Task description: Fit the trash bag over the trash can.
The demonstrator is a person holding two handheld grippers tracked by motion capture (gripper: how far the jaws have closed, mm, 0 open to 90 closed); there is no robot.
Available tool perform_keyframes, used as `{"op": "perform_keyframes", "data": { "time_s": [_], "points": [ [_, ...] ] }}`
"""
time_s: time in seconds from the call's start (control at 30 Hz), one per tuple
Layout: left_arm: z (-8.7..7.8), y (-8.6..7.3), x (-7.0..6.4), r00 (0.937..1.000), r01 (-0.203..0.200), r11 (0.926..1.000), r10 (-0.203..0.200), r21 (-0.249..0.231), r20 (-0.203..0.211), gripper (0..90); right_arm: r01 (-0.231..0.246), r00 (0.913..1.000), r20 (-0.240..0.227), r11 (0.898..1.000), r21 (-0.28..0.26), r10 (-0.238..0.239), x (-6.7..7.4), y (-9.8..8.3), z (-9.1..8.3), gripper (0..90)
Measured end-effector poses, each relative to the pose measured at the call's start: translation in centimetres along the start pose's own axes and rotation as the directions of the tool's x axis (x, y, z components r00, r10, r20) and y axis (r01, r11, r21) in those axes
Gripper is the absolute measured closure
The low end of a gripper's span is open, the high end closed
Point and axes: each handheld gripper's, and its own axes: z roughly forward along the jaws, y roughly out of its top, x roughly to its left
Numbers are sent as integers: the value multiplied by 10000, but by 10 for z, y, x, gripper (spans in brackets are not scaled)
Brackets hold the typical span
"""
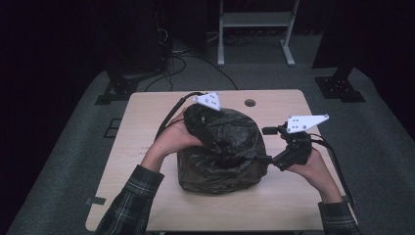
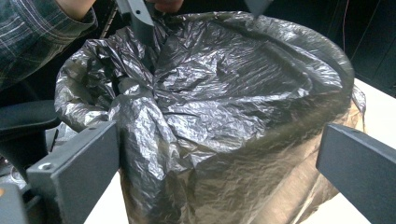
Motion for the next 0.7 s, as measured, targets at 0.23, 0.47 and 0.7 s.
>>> {"op": "perform_keyframes", "data": {
  "time_s": [0.23,0.47,0.7],
  "points": [
    [23,5,4,9994,225,9989,-213,422,-275,0,36,10000,-47,10000,41,-35,1,-1,2,0],
    [46,2,13,9973,397,9928,-324,1129,-654,0,85,10000,-34,10000,52,-84,1,-1,2,0],
    [61,-2,18,9952,504,9869,-368,1530,-901,0,63,10000,-57,9999,96,-63,2,-1,3,0]
  ]
}}
